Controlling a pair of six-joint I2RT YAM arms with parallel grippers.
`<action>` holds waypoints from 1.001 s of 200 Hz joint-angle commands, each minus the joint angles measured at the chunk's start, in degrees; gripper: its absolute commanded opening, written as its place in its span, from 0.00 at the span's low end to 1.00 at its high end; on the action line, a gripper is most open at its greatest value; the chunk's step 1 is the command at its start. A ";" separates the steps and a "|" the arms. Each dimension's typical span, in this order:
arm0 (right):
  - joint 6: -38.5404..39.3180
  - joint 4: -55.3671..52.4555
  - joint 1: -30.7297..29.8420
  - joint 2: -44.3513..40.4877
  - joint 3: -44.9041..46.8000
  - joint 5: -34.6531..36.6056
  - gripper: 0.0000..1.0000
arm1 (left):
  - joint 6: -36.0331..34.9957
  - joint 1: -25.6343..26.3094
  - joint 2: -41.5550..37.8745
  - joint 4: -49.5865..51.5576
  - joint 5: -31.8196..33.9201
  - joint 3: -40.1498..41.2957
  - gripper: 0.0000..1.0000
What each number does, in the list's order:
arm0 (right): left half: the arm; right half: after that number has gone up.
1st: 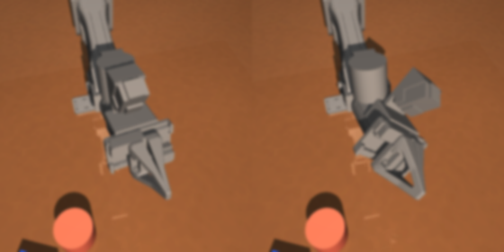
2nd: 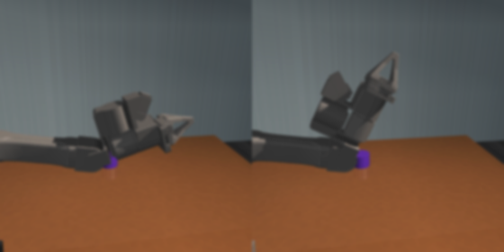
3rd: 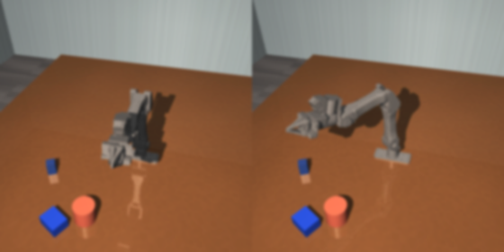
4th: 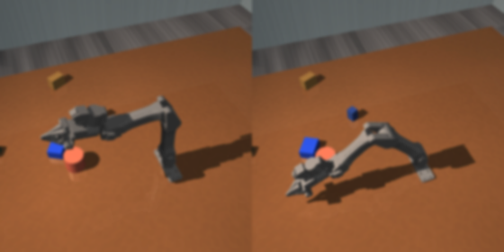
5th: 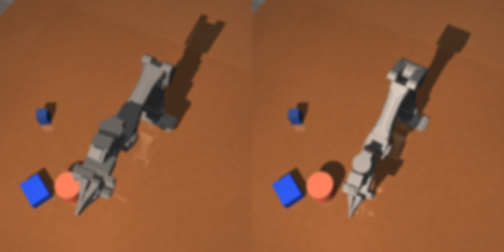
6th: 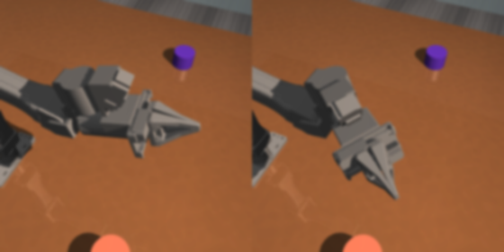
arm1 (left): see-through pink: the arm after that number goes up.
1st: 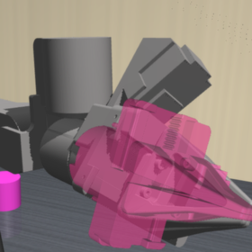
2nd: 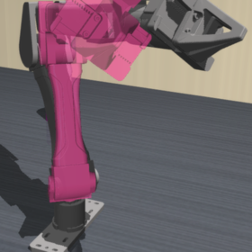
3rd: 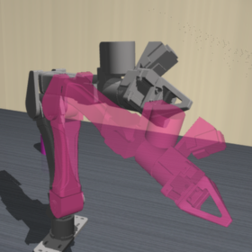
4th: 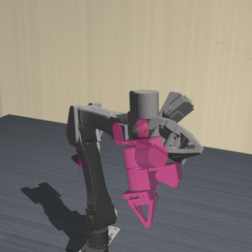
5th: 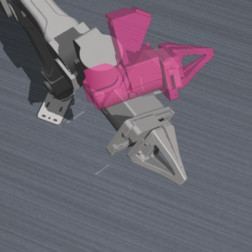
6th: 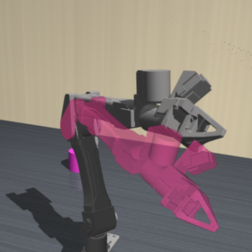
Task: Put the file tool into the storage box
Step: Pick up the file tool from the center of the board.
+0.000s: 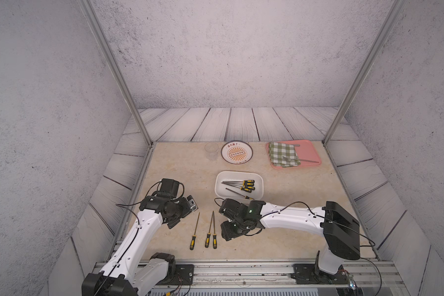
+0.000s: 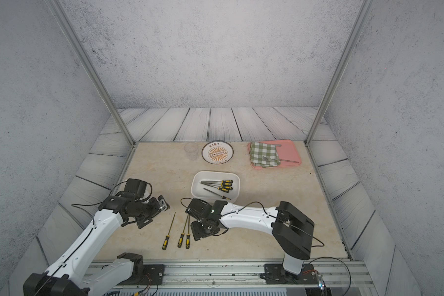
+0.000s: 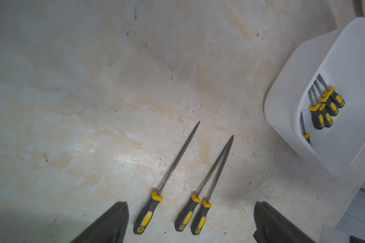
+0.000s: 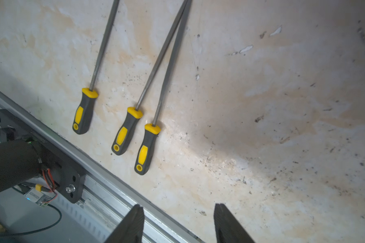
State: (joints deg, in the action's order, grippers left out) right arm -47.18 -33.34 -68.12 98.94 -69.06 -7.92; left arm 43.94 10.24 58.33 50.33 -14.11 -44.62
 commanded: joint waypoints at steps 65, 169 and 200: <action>0.04 -3.06 -2.47 6.06 -5.89 1.60 0.58 | 1.48 -0.92 0.48 0.45 0.13 1.79 0.98; 0.78 -8.48 -3.57 17.46 -16.39 3.34 0.59 | 0.99 -1.74 1.19 -0.05 0.63 0.81 0.98; 0.59 -10.35 -3.60 19.86 -18.50 4.16 0.59 | -0.06 -1.72 1.80 0.39 0.35 0.62 0.99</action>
State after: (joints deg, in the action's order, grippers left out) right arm -46.52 -40.49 -71.37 117.21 -85.34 -5.69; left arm 45.06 9.04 59.37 49.87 -13.52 -43.11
